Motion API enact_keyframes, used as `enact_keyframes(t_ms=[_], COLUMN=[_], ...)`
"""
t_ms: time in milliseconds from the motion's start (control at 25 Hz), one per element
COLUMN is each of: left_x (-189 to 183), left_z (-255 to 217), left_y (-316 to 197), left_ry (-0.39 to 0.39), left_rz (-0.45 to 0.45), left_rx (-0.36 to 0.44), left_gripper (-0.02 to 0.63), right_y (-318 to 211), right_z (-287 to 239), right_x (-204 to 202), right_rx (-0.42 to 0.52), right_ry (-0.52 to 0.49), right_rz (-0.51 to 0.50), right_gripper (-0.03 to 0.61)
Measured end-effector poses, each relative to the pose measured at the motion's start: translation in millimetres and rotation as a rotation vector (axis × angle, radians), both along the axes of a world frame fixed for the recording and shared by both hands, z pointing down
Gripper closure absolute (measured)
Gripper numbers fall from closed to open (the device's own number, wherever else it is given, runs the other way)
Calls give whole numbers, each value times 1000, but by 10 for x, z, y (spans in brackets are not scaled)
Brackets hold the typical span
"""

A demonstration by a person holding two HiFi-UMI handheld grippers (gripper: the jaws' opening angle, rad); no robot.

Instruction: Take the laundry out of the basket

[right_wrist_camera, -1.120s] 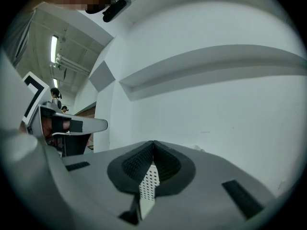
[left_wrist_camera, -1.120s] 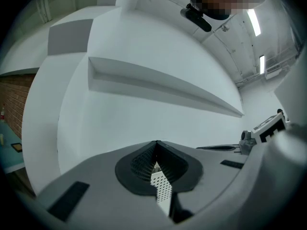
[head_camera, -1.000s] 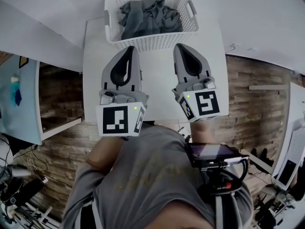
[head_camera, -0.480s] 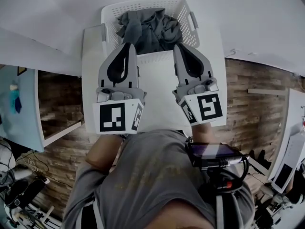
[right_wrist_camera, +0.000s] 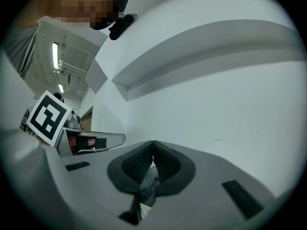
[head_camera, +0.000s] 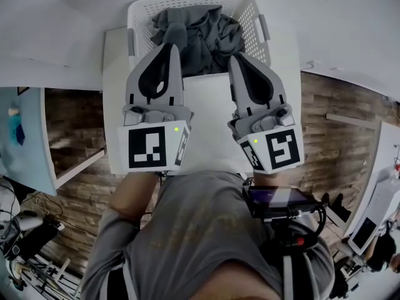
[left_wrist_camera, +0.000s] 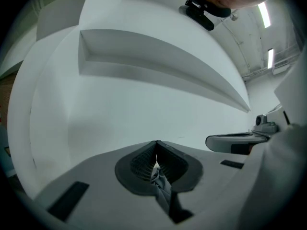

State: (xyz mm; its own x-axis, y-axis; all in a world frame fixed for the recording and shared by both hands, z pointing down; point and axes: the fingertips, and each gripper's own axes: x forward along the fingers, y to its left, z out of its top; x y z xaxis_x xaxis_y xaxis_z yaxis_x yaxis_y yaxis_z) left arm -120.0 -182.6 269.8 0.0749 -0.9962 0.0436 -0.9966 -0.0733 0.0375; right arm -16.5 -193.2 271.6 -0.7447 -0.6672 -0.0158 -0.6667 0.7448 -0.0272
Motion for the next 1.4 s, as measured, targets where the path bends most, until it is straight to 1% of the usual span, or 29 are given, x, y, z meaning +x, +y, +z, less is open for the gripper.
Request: enact_keyframes(t_ms=[200, 360, 400, 480, 640, 760, 880, 1080, 1240, 1400], left_x=[-108, -185, -199, -235, -308, -317, -339, -480, -499, -518], left_z=[169, 306, 348, 437, 641, 787, 913, 1214, 1476, 1730], left_y=[-290, -504, -559, -678, -922, -1083, -1215, -1416, -1485, -1501], left_ry=[22, 36, 44, 66, 115, 118, 135, 129, 54, 59], left_rz=[-8, -11, -8, -1, 12, 35, 65, 61, 85, 91], left_rx=[-63, -121, -135, -162, -224, -284, -345, -466, -579, -667], left_gripper=[604, 603, 593, 526, 444, 372, 313, 261, 236, 233], right_y=[-222, -338, -363, -427, -591, -679, -751, -957, -1062, -1058], right_z=[64, 55, 44, 40, 132, 221, 252, 196, 170, 164], right_x=[-62, -138, -157, -201, -257, -285, -330, -366, -370, -329], right_rx=[-23, -49, -49, -48, -74, -128, -147, -122, -123, -127], right_ry=[-14, -45, -52, -61, -70, -99, -120, -135, -145, -153], right_rz=[-6, -36, -44, -57, -74, -102, -124, -145, -140, -141], right_gripper=[571, 571, 571, 571, 571, 571, 571, 571, 571, 572])
